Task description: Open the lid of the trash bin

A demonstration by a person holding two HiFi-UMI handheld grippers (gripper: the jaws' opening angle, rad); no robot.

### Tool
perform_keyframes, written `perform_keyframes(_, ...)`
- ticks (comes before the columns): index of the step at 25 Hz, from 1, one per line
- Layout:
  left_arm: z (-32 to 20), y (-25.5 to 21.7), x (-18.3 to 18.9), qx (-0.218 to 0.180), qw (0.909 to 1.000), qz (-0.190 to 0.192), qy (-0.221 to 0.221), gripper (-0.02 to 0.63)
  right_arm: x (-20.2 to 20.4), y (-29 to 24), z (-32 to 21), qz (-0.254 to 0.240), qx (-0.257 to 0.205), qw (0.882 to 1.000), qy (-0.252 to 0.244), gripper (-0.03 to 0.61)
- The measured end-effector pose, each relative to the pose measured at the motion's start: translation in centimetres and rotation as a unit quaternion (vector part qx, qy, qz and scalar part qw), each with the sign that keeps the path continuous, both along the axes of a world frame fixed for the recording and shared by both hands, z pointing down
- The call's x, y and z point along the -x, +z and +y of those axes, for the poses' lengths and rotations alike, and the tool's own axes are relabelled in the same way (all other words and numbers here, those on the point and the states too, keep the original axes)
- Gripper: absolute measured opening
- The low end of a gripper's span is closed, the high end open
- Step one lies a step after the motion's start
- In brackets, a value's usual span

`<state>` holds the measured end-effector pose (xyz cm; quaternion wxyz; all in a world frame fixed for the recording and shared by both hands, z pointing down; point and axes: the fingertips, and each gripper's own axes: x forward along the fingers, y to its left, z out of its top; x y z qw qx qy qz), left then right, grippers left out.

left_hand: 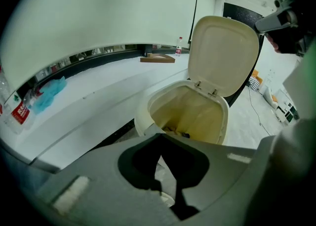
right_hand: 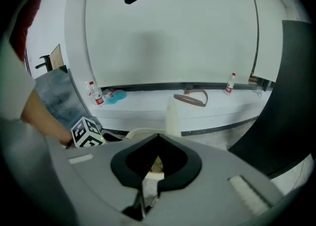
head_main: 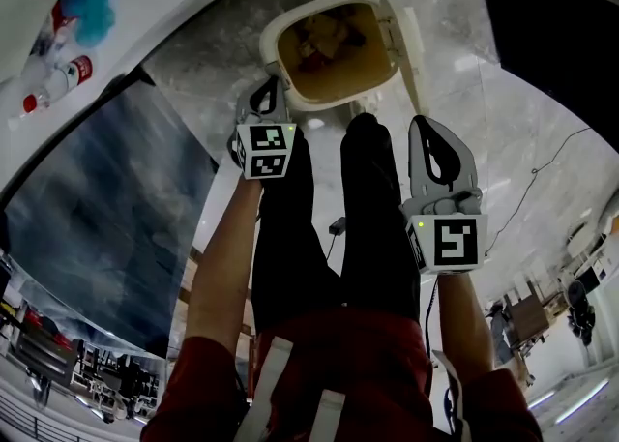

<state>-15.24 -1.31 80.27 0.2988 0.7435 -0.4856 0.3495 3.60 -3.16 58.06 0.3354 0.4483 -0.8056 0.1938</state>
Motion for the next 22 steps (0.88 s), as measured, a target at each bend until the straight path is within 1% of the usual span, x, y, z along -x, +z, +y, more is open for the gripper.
perform_keyframes(3,0.2,-0.5,0.1,0.009,0.9999,-0.001,-0.009,0.006,0.0,-0.4,0.0,0.000,-0.003,1.000,-0.001,0.002)
perform_keyframes(5,0.3,-1.1,0.2,0.008,0.9999,0.000,-0.014,0.006,0.1,-0.8,-0.1,-0.002,-0.005,1.000,-0.002,0.002)
perform_keyframes(11,0.9,-4.1,-0.1,0.005,1.0000,0.007,-0.005,0.006,0.5,-3.1,-0.6,-0.008,-0.019,1.000,-0.005,0.002)
perform_keyframes(16,-0.4,-8.4,-0.2,-0.016,0.9997,0.017,-0.004,0.006,1.1,-5.3,-1.4,-0.021,-0.035,0.999,-0.001,0.002)
perform_keyframes(19,-0.6,-11.4,-0.5,-0.025,0.9993,0.026,-0.006,0.006,0.8,-6.4,-1.1,-0.021,-0.036,0.999,-0.001,0.002)
perform_keyframes(22,-0.8,-14.6,-0.8,-0.043,0.9985,0.033,-0.011,0.006,1.0,-8.1,-1.1,-0.029,-0.040,0.999,-0.001,0.002)
